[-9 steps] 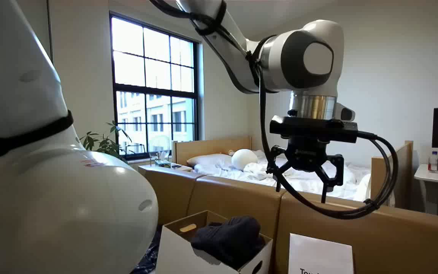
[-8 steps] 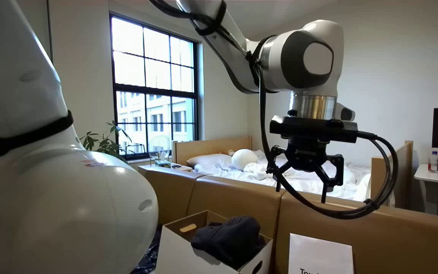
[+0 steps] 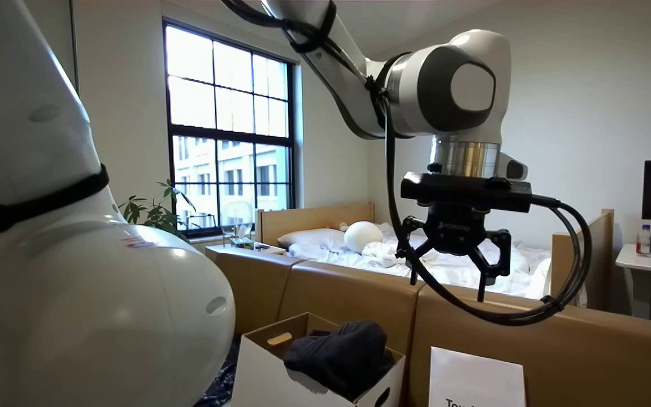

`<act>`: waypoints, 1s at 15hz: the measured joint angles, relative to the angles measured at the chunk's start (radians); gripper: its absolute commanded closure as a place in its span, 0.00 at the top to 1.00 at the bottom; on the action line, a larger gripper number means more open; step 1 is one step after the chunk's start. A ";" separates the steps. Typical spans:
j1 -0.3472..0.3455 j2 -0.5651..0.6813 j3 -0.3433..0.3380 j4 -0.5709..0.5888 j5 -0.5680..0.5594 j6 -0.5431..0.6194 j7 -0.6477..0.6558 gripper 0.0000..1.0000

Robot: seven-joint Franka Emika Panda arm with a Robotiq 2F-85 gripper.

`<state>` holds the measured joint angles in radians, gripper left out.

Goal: Pick up the white paper bag and put it in the box.

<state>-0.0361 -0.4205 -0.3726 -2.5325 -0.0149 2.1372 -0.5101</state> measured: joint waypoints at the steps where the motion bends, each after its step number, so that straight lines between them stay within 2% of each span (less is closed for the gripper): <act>1: 0.000 0.000 0.000 0.000 0.000 0.000 0.000 1.00; 4: -0.002 0.000 0.002 0.000 0.002 0.000 0.000 1.00; 6: -0.002 -0.001 0.003 0.001 0.065 0.009 0.000 1.00; 11: 0.000 0.085 -0.065 0.061 0.355 0.107 -0.007 1.00; 15: 0.016 0.264 -0.099 0.151 0.658 0.297 -0.037 1.00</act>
<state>-0.0201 -0.1561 -0.4720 -2.3815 0.6432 2.4342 -0.5472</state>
